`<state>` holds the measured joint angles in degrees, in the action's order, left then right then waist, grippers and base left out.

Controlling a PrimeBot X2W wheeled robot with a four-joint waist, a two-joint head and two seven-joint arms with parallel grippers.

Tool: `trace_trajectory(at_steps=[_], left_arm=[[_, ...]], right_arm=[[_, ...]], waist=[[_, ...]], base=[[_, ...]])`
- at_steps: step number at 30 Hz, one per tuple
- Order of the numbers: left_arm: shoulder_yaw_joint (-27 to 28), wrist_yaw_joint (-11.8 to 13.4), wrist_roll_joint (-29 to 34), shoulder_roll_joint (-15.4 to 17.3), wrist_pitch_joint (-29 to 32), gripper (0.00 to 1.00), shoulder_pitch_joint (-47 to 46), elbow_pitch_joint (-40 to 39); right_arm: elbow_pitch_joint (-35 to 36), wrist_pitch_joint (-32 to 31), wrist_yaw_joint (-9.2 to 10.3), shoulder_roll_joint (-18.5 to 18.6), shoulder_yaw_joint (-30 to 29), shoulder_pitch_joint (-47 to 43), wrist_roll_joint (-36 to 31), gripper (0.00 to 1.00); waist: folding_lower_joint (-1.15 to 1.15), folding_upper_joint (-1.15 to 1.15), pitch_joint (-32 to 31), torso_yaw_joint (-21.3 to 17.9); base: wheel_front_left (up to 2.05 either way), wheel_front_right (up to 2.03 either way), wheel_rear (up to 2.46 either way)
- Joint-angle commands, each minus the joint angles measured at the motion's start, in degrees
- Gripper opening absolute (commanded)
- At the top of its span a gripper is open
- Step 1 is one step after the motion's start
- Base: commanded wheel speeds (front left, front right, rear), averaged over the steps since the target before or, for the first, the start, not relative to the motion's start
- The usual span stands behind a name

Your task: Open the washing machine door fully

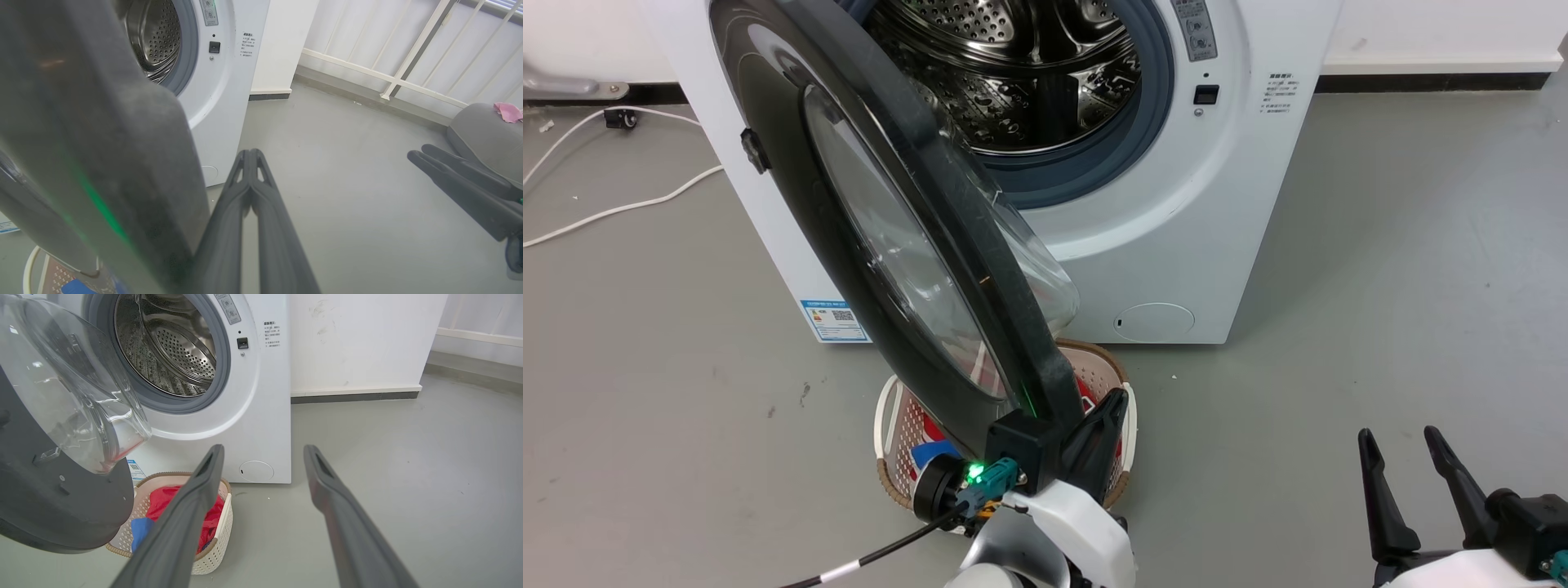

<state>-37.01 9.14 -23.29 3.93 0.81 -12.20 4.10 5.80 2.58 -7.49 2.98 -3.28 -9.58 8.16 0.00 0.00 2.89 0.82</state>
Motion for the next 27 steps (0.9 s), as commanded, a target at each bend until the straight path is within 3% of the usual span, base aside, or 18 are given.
trace_trajectory(at_steps=[1,17,27], left_arm=[[0.4,0.5,-0.3,0.2,-0.2,0.0,0.6,0.0],[1.4,2.9,-1.1,2.7,-0.3,0.0,5.2,-3.9],[1.8,4.8,-0.7,4.8,-0.1,0.0,8.3,-8.2]], right_arm=[[-0.2,0.3,0.0,-0.1,-0.1,0.4,0.4,1.0],[-0.5,-0.5,-0.01,-0.1,-0.6,-0.5,1.2,1.0],[-0.5,-1.4,0.0,-0.1,-0.5,-0.6,1.3,1.0]], waist=[[0.0,0.0,0.0,0.2],[0.0,0.0,-1.0,4.1],[0.0,0.0,-1.9,10.4]], base=[[0.0,0.0,0.0],[0.0,0.0,0.0],[0.0,0.0,0.0]])
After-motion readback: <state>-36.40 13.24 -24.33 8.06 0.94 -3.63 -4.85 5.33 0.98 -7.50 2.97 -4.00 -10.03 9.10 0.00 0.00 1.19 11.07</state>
